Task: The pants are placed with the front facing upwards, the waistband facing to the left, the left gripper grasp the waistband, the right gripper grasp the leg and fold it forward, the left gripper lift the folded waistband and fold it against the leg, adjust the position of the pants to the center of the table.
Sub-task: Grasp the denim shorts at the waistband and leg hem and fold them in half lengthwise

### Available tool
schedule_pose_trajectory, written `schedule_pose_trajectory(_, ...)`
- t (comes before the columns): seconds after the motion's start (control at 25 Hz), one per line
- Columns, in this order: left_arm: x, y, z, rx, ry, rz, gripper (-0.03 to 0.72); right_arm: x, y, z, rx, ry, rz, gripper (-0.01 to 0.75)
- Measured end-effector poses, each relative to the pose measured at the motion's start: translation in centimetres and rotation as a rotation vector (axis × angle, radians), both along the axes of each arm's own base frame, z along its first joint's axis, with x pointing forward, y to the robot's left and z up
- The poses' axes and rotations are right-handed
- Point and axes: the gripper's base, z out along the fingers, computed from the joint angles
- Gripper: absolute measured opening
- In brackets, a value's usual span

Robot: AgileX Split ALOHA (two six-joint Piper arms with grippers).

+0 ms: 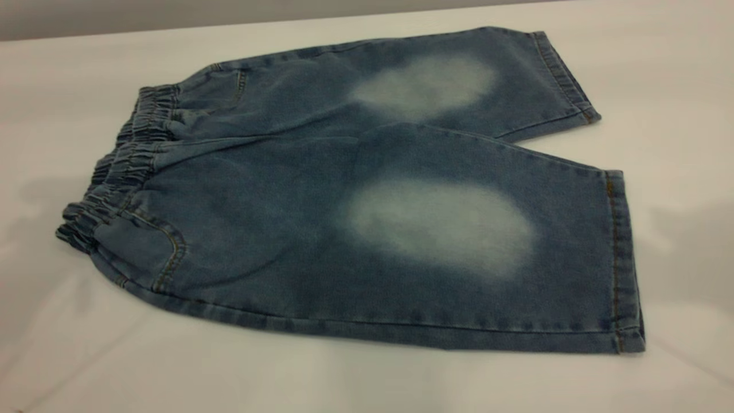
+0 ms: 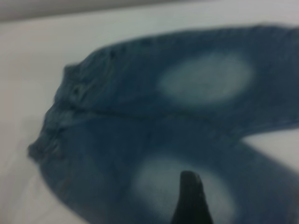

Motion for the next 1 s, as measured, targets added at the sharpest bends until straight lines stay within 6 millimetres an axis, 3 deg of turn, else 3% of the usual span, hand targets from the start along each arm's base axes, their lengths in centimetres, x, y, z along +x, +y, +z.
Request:
schedule_pose_trajectory(0.24, 1.3, 0.2, -2.1, -0.013, 0.048, 0.039, 0.491, 2.9, 1.1, -3.1, 0.080, 0.085, 0.084, 0.440)
schedule_pose_trajectory(0.4, 1.7, 1.6, -3.1, -0.013, 0.080, 0.094, 0.491, 4.3, 1.3, -5.0, 0.088, 0.128, 0.099, 0.440)
schedule_pose_trajectory(0.56, 1.9, 3.1, -5.7, -0.028, 0.204, 0.122, 0.491, 5.5, 1.5, -6.7, 0.105, 0.161, 0.099, 0.440)
schedule_pose_trajectory(1.0, 3.1, 3.3, -13.3, -0.003, 0.420, 0.060, 0.491, 6.8, 1.9, -8.9, 0.147, 0.192, 0.124, 0.440)
